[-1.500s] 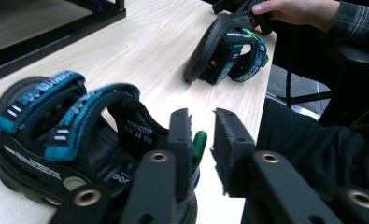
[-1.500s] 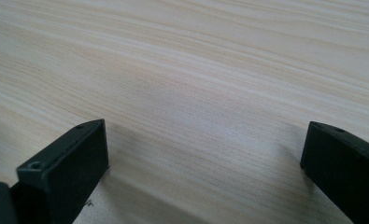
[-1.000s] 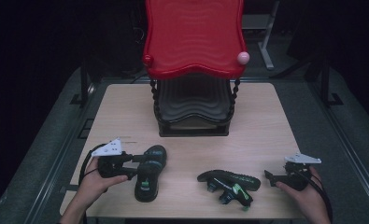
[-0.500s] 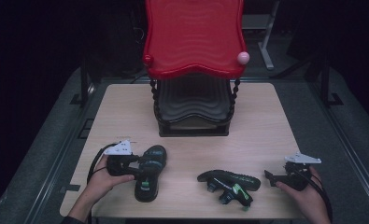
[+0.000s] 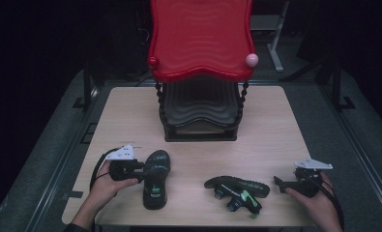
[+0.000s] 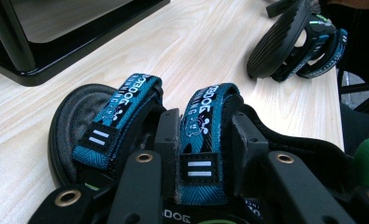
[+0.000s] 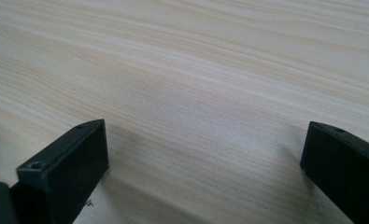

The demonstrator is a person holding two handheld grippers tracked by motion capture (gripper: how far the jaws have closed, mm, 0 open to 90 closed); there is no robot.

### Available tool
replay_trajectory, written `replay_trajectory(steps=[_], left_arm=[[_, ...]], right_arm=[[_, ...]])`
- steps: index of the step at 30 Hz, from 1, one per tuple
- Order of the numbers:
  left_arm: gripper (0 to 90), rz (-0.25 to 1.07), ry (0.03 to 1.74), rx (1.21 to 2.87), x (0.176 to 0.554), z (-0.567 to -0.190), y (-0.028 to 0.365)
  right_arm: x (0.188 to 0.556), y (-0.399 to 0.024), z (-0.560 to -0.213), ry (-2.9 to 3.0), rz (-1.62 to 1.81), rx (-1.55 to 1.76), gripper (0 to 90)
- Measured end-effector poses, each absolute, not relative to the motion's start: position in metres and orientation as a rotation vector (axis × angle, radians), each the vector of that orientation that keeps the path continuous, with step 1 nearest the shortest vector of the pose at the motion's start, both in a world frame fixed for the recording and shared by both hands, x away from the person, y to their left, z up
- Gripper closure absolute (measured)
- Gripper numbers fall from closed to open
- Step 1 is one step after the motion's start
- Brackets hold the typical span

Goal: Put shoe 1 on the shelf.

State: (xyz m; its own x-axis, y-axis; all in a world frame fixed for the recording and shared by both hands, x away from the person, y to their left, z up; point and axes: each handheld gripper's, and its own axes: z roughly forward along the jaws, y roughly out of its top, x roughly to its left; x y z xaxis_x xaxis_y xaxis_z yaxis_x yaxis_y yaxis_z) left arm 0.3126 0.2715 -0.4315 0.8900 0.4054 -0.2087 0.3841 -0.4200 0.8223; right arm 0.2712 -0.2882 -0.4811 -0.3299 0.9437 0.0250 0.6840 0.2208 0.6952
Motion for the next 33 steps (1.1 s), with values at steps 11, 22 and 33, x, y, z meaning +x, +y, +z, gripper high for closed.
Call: replay_trajectory(steps=[11, 22, 33], left_arm=[[67.9, -0.01, 0.546, 1.978, 0.312, -0.424, 0.271], [67.9, -0.019, 0.487, 1.913, 0.315, -0.404, 0.265], [68.0, -0.014, 0.449, 1.881, 0.322, -0.382, 0.256]], right_arm=[[0.271, -0.288, -0.481, 2.097, 0.87, 1.504, 0.3], [0.271, -0.288, -0.481, 2.097, 0.87, 1.504, 0.3], [0.271, -0.288, -0.481, 2.097, 0.87, 1.504, 0.3]])
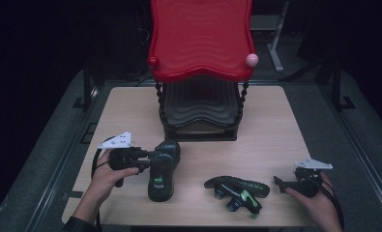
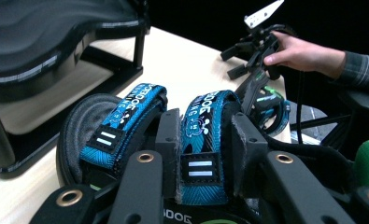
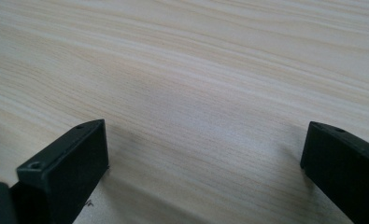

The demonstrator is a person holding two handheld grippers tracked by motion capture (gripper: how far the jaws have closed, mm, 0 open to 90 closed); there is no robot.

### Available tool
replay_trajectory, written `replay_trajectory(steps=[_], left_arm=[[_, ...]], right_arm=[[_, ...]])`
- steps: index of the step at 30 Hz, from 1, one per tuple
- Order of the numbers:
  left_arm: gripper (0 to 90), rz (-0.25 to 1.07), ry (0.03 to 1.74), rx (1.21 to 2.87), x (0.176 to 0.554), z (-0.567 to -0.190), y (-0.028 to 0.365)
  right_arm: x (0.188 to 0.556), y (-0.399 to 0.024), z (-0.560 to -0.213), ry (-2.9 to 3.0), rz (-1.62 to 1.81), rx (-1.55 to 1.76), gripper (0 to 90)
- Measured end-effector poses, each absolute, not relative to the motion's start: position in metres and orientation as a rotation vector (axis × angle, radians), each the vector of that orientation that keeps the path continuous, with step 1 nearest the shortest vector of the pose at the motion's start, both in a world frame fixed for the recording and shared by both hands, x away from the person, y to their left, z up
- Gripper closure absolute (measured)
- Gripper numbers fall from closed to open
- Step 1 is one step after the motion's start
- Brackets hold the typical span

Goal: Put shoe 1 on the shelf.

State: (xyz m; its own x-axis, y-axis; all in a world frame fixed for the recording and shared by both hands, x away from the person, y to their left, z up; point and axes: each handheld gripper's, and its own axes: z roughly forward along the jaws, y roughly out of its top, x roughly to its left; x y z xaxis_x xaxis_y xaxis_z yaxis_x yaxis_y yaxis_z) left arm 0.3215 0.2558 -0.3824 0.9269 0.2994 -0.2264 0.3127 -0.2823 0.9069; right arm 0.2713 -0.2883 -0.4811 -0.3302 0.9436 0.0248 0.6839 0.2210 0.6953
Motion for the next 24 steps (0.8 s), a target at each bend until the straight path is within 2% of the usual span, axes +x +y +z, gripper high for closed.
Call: replay_trajectory(steps=[24], left_arm=[[68.2, 0.01, 0.295, 1.837, 0.345, -0.3, 0.212]], right_arm=[[0.271, -0.288, -0.481, 2.097, 0.871, 1.504, 0.3]])
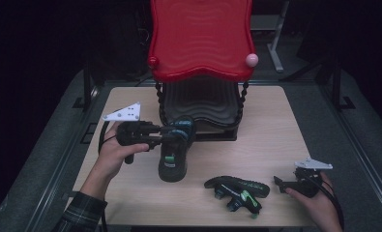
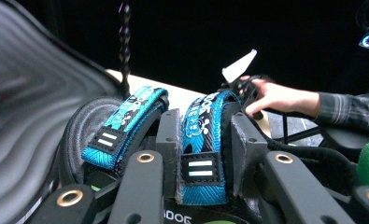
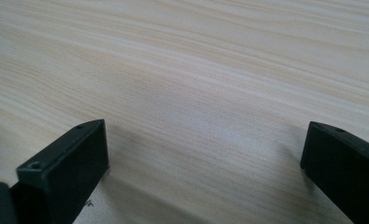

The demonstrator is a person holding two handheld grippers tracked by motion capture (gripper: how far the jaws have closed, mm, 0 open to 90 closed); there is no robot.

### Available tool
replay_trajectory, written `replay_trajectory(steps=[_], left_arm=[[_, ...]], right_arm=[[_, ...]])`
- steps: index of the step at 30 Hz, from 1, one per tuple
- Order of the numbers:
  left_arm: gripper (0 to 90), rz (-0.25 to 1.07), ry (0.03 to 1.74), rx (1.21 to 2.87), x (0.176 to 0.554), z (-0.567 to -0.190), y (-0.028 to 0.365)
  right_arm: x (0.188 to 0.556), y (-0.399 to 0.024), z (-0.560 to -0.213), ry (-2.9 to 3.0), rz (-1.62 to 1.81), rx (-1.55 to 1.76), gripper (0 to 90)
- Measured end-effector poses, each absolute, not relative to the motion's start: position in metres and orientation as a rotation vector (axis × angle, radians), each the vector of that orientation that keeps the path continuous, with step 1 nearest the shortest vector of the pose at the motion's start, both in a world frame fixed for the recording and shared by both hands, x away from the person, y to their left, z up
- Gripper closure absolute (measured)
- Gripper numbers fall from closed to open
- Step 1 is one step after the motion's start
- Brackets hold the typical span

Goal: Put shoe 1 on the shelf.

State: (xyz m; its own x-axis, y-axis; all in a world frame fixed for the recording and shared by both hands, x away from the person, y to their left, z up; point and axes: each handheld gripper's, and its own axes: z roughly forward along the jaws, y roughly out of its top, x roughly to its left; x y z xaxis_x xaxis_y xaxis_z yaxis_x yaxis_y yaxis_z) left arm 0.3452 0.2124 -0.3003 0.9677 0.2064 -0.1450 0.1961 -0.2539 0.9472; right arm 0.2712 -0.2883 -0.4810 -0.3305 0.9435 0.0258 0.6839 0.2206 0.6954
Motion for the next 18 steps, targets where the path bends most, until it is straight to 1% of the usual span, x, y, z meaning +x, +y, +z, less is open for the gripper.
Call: replay_trajectory(steps=[18], left_arm=[[68.4, 0.051, 0.191, 1.793, 0.362, -0.229, 0.182]], right_arm=[[0.271, -0.288, -0.481, 2.096, 0.872, 1.505, 0.3]])
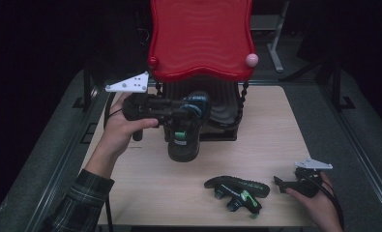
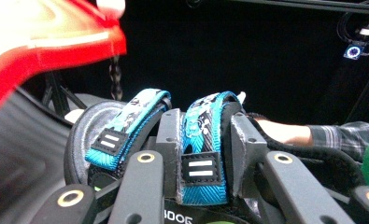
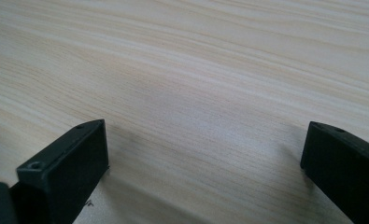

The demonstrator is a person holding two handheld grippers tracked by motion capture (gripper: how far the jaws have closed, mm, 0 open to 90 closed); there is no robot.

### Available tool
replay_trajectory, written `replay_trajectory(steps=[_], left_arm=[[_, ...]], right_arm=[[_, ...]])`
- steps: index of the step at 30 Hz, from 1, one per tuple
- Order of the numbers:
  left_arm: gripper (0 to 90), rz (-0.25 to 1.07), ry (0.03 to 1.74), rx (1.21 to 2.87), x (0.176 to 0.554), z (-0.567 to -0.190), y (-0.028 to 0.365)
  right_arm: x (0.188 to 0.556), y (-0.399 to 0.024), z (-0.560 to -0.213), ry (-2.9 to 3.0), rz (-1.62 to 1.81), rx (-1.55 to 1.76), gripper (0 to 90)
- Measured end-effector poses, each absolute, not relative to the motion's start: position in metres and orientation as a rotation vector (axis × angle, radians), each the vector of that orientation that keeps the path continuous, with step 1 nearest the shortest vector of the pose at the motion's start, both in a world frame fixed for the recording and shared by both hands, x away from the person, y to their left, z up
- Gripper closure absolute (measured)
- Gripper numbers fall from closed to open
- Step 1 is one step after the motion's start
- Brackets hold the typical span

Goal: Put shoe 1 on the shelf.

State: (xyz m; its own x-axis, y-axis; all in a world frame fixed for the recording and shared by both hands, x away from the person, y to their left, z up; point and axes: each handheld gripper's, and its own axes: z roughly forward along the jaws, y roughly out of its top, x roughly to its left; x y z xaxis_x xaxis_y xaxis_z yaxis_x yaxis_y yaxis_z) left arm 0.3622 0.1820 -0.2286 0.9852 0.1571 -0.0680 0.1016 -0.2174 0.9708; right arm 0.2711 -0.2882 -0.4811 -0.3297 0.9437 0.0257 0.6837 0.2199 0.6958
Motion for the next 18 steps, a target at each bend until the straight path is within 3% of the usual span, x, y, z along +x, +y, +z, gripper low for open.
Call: replay_trajectory(steps=[18], left_arm=[[68.6, 0.148, 0.162, 1.748, 0.39, -0.153, 0.17]], right_arm=[[0.271, -0.288, -0.481, 2.098, 0.87, 1.506, 0.3]])
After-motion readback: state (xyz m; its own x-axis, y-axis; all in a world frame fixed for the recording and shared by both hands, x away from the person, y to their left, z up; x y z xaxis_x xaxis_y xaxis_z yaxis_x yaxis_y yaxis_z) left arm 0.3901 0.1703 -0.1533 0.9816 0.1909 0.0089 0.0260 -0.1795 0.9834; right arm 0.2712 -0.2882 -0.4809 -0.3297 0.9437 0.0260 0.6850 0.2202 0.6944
